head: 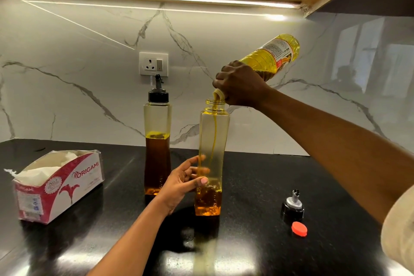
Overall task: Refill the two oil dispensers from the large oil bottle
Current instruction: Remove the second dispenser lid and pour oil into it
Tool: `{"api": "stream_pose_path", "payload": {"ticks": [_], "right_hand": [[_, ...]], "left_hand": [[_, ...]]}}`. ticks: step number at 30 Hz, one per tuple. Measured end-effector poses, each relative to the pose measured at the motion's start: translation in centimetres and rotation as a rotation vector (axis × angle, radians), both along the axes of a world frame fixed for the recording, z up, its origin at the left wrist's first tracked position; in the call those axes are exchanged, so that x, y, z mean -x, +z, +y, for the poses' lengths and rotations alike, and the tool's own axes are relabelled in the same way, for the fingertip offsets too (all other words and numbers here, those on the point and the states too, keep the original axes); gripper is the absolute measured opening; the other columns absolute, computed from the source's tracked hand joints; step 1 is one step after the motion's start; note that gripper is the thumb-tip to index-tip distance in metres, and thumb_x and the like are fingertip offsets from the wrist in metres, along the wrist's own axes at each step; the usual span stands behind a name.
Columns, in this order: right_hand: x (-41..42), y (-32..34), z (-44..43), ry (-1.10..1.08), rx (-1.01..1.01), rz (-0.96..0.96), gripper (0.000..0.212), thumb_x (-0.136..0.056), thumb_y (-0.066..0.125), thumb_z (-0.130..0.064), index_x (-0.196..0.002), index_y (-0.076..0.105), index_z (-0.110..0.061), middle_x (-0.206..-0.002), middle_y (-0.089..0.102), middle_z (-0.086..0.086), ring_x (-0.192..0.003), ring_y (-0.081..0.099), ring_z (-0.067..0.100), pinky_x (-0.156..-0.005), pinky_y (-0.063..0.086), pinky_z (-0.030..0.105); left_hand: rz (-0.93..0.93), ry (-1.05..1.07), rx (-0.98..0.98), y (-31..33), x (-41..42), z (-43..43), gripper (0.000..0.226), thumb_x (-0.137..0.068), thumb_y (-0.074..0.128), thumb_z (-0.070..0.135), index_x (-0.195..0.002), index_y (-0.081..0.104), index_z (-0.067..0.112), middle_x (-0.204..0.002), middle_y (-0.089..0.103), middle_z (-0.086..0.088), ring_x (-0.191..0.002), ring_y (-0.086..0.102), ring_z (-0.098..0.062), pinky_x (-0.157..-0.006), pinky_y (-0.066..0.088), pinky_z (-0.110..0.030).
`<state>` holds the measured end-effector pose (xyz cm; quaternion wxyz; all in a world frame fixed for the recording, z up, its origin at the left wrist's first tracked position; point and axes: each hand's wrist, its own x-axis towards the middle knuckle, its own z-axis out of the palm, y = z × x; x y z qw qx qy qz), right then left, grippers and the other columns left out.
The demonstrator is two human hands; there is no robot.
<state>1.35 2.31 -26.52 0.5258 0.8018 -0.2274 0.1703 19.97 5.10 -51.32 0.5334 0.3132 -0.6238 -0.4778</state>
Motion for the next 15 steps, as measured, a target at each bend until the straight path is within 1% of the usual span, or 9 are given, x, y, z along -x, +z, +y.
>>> {"api": "stream_pose_path", "payload": {"ticks": [4, 6, 9, 15], "right_hand": [[-0.12, -0.06, -0.05, -0.016, 0.017, 0.022, 0.021, -0.084, 0.061, -0.027, -0.084, 0.067, -0.006, -0.080, 0.068, 0.010, -0.078, 0.065, 0.030, -0.074, 0.049, 0.038], [-0.08, -0.03, -0.12, -0.028, 0.012, 0.024, 0.022, -0.084, 0.060, -0.027, -0.086, 0.067, -0.006, -0.082, 0.068, 0.011, -0.080, 0.064, 0.031, -0.075, 0.048, 0.039], [-0.02, -0.02, -0.10, -0.027, 0.004, 0.024, 0.022, -0.084, 0.061, -0.026, -0.087, 0.067, -0.005, -0.084, 0.069, 0.011, -0.082, 0.064, 0.031, -0.077, 0.048, 0.040], [0.04, 0.04, -0.02, -0.043, -0.009, 0.036, 0.025, -0.086, 0.058, -0.027, -0.093, 0.066, -0.004, -0.089, 0.069, 0.013, -0.087, 0.064, 0.032, -0.081, 0.048, 0.042]], "left_hand": [[-0.010, 0.005, 0.007, 0.03, -0.01, 0.09, 0.071, -0.063, 0.084, 0.039, -0.128, 0.055, 0.035, -0.117, 0.068, -0.007, -0.111, 0.064, -0.026, -0.085, 0.055, -0.029], [-0.010, 0.004, 0.014, 0.05, 0.01, 0.18, 0.070, -0.063, 0.085, 0.041, -0.127, 0.057, 0.037, -0.117, 0.068, -0.008, -0.110, 0.064, -0.026, -0.086, 0.055, -0.030], [-0.015, -0.001, 0.016, 0.12, 0.01, 0.23, 0.068, -0.065, 0.083, 0.038, -0.127, 0.056, 0.037, -0.117, 0.068, -0.008, -0.110, 0.065, -0.026, -0.085, 0.055, -0.029], [-0.012, -0.007, 0.011, 0.11, 0.01, 0.20, 0.070, -0.062, 0.086, 0.045, -0.125, 0.057, 0.039, -0.118, 0.068, -0.008, -0.111, 0.064, -0.026, -0.087, 0.054, -0.033]]}}
